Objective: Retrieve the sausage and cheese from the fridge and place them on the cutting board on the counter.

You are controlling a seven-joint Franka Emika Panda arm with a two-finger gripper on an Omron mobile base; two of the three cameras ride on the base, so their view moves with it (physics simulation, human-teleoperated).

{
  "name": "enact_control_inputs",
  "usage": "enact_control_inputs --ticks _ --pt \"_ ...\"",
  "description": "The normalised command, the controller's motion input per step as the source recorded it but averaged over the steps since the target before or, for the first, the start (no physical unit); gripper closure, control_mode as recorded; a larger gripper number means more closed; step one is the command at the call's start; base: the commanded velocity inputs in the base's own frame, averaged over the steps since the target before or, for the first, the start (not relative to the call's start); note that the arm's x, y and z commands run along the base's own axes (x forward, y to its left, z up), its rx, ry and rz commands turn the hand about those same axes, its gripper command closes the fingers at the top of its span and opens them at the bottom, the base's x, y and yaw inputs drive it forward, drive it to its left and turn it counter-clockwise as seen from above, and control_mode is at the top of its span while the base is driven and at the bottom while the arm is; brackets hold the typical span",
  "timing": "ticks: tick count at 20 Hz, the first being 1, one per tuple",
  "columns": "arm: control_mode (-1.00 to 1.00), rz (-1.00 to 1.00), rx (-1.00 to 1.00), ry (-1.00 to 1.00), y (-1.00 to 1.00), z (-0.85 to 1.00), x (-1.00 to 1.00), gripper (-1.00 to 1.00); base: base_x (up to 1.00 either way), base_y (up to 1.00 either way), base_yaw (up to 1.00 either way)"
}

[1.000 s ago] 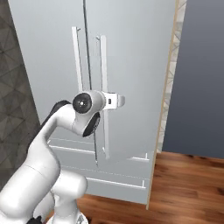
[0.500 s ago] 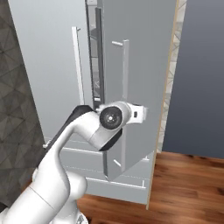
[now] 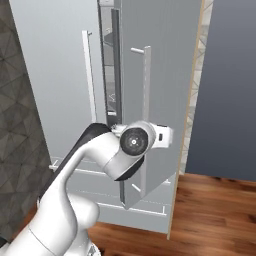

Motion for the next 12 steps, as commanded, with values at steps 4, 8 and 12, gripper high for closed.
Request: enact_control_inputs --ticks 4,8,12 --pt "-1.0 0.0 -0.05 -0.09 0.05 0.01 -0.84 -1.0 0.0 0.0 0.0" --pt "-1.0 -0.01 -0.15 -0.22 0.66 0.25 -0.43 -1.0 0.0 0.0 0.0" --pt "-1.0 -0.15 -0.26 -0.09 1.0 0.41 -0.05 -1.0 0.0 0.0 0.0"
